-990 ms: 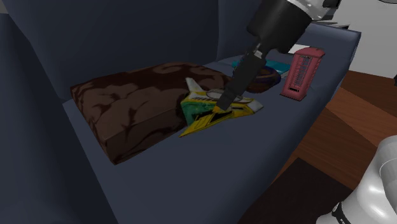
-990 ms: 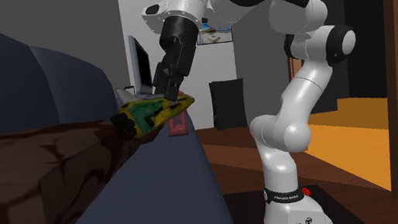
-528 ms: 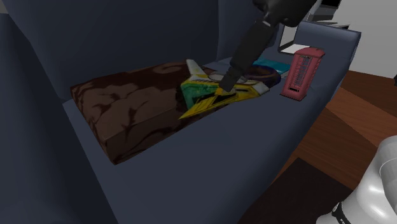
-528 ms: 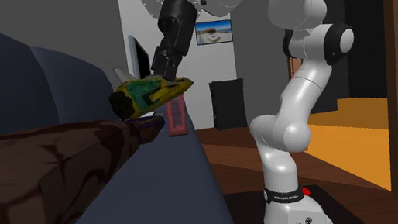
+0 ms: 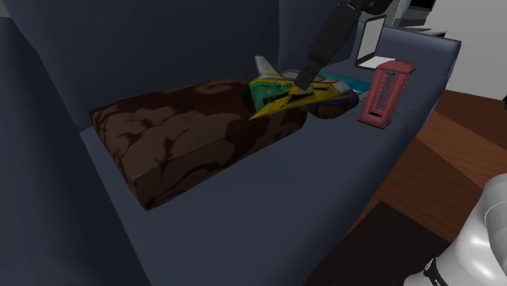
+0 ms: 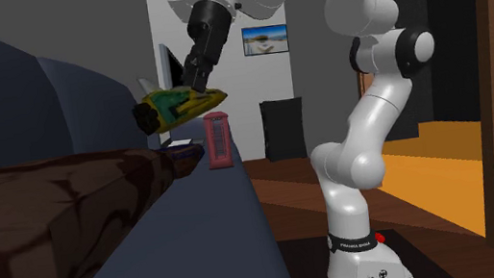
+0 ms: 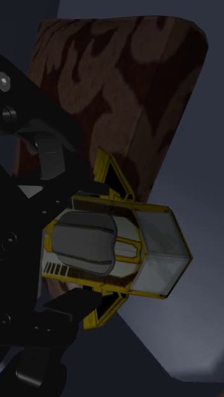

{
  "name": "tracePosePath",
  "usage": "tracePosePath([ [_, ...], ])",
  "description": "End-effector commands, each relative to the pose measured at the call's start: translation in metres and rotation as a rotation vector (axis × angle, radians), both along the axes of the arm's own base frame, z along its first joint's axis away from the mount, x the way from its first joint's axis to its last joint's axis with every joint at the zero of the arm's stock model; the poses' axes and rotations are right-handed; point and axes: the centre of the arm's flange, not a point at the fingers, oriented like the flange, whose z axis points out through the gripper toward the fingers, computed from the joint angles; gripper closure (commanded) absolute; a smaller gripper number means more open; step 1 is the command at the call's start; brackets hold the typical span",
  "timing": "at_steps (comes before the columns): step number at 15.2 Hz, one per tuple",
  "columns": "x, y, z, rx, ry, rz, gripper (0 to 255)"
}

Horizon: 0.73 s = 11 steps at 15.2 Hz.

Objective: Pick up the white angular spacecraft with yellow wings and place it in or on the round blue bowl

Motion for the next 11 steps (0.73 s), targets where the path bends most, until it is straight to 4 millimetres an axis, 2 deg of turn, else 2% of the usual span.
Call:
tracePosePath([
  [1,0.008,-0.021,0.0,0.0,-0.001,0.001,255],
  [11,0.061,-0.142,-0.001,0.0,-0.001,0.001,255],
])
